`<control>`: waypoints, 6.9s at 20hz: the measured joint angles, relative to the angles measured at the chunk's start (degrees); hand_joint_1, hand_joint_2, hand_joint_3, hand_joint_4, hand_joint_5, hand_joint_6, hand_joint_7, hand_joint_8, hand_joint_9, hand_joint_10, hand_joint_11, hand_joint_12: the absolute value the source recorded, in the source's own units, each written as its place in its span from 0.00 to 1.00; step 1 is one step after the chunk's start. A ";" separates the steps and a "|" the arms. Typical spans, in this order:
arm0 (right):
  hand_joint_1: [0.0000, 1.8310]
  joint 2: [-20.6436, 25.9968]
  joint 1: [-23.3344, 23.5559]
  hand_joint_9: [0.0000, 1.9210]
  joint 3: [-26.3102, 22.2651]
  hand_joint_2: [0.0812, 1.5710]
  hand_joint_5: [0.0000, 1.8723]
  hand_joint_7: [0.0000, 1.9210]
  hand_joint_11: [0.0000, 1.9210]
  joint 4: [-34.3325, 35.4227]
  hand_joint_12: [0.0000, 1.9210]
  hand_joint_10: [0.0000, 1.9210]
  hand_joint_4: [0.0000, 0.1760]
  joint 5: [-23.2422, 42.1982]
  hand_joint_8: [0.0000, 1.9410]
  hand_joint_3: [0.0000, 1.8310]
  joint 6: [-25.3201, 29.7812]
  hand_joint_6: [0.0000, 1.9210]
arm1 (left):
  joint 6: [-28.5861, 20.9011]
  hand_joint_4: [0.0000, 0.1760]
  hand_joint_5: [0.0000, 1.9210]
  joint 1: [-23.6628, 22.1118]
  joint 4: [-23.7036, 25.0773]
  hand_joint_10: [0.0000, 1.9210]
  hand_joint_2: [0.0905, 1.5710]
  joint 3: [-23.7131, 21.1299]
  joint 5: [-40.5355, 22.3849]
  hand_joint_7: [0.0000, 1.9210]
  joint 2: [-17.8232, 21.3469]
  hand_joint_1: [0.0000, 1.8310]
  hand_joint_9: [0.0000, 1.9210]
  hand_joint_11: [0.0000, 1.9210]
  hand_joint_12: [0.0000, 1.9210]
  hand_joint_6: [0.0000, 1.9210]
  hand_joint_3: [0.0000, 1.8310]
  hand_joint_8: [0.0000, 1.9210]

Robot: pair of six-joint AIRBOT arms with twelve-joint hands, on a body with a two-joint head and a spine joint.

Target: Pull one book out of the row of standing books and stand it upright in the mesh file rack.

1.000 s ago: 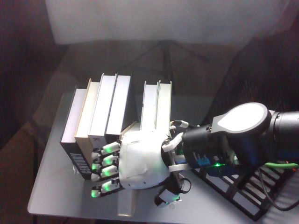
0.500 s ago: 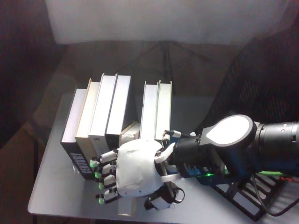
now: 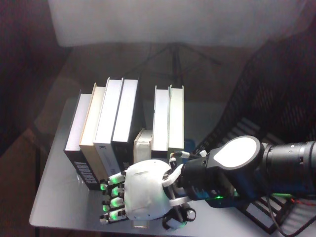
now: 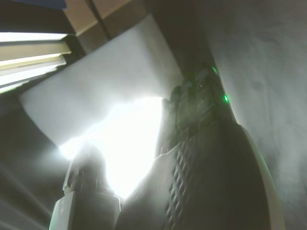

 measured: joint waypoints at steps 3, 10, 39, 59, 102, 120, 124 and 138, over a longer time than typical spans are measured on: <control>0.54 -0.35 -0.28 0.04 0.39 0.65 0.05 0.06 0.00 -3.76 0.00 0.01 0.00 -0.02 0.01 0.01 3.26 0.01 | -0.04 0.15 0.02 0.00 0.02 0.00 0.88 0.09 0.02 0.00 0.09 0.08 0.00 0.01 0.01 0.00 0.00 0.00; 0.69 -1.57 -0.92 0.53 1.88 0.68 0.50 0.52 0.37 -10.91 0.99 0.81 0.00 0.48 0.52 0.01 10.71 0.42 | -0.09 0.13 0.02 0.00 0.31 0.00 0.88 0.24 -0.02 0.00 0.61 0.09 0.00 0.00 0.17 0.00 0.00 0.00; 0.64 -3.23 -1.40 0.65 3.48 0.73 0.54 0.62 0.61 -19.08 1.00 0.92 0.00 1.49 0.78 0.00 14.56 0.48 | -0.13 0.20 0.02 0.00 0.24 0.00 0.88 0.24 -0.26 0.00 0.61 0.10 0.00 0.00 0.00 0.00 0.00 0.00; 0.65 -3.23 -1.38 0.71 3.78 0.68 0.58 0.67 0.71 -18.95 1.00 0.99 0.00 1.77 0.85 0.00 14.53 0.44 | -0.11 0.24 0.03 0.00 0.04 0.00 0.88 0.24 -0.39 0.00 0.61 0.08 0.00 0.00 0.12 0.00 0.00 0.00; 0.45 0.11 -1.55 0.01 0.98 0.68 0.00 0.00 0.00 -18.67 0.00 0.00 0.00 1.36 0.00 0.02 16.09 0.00 | -0.11 0.34 0.03 0.00 -0.33 0.00 0.88 -0.13 -1.18 0.00 0.61 0.09 0.00 0.00 0.32 0.00 0.00 0.00; 0.65 -2.05 -1.53 0.09 3.06 0.70 0.12 0.16 0.01 -19.52 0.01 0.02 0.00 -0.28 0.01 0.00 16.09 0.03 | -0.11 0.26 0.03 0.00 -0.28 0.00 0.88 -0.13 -1.18 0.00 0.61 0.09 0.00 0.00 0.30 0.00 0.00 0.00; 0.61 -2.36 -1.57 0.09 3.37 0.71 0.15 0.16 0.00 -19.52 0.15 0.03 0.00 -0.28 0.01 0.00 16.33 0.03 | -0.11 0.25 0.03 0.00 -0.26 0.00 0.89 -0.13 -1.18 0.00 0.61 0.10 0.00 0.00 0.19 0.00 0.00 0.00; 0.54 -1.99 -1.64 0.16 3.45 0.72 0.21 0.19 0.00 -20.37 0.55 0.04 0.00 0.09 0.01 0.00 16.50 0.04 | -0.13 0.32 0.03 0.00 -0.31 0.00 0.89 -0.13 -1.25 0.00 0.61 0.09 0.00 0.00 0.18 0.00 0.00 0.00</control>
